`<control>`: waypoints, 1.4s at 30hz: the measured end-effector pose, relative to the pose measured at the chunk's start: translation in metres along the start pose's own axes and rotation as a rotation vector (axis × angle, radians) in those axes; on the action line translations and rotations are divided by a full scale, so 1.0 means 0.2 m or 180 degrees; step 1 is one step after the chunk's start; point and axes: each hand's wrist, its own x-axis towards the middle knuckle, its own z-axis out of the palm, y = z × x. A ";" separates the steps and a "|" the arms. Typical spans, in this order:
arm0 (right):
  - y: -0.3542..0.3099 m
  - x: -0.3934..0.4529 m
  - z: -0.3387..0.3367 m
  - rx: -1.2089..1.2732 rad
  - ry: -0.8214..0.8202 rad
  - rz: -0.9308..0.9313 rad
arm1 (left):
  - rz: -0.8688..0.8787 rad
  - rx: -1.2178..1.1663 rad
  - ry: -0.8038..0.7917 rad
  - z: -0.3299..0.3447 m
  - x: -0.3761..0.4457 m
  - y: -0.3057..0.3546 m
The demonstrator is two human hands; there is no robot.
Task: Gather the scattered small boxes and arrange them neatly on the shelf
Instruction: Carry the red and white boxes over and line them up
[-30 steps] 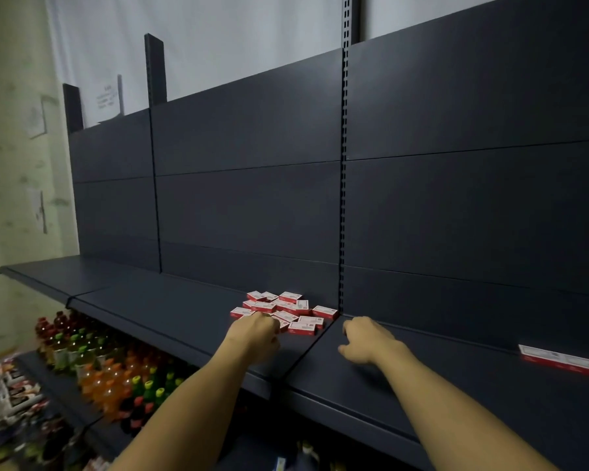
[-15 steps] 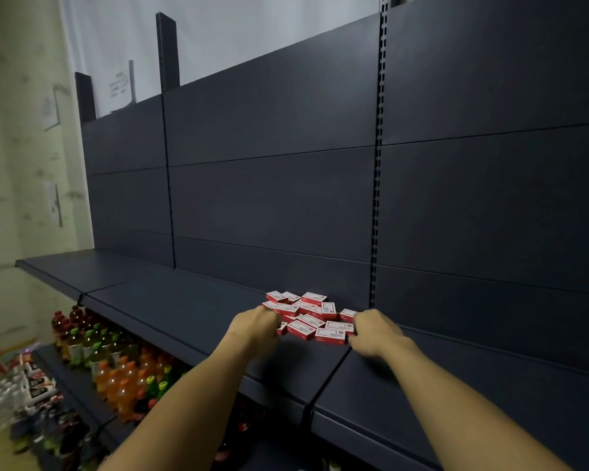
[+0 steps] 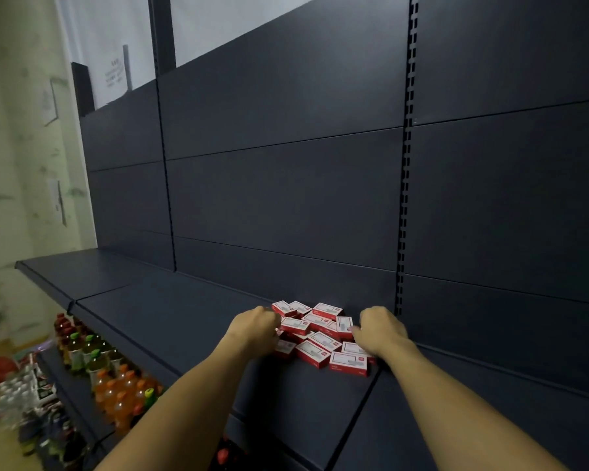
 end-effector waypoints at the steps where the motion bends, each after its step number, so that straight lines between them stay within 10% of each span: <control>1: -0.01 0.02 0.02 -0.0019 0.0017 -0.0010 | -0.0004 -0.0038 0.0019 0.01 0.02 -0.02; 21: -0.05 0.18 0.03 -0.0128 0.0129 0.0409 | 0.0733 -0.0785 -0.0414 0.12 0.42 -0.06; 42: -0.36 0.20 0.09 -0.0038 -0.0218 0.1137 | 0.0952 -0.0587 0.0464 0.07 0.42 -0.27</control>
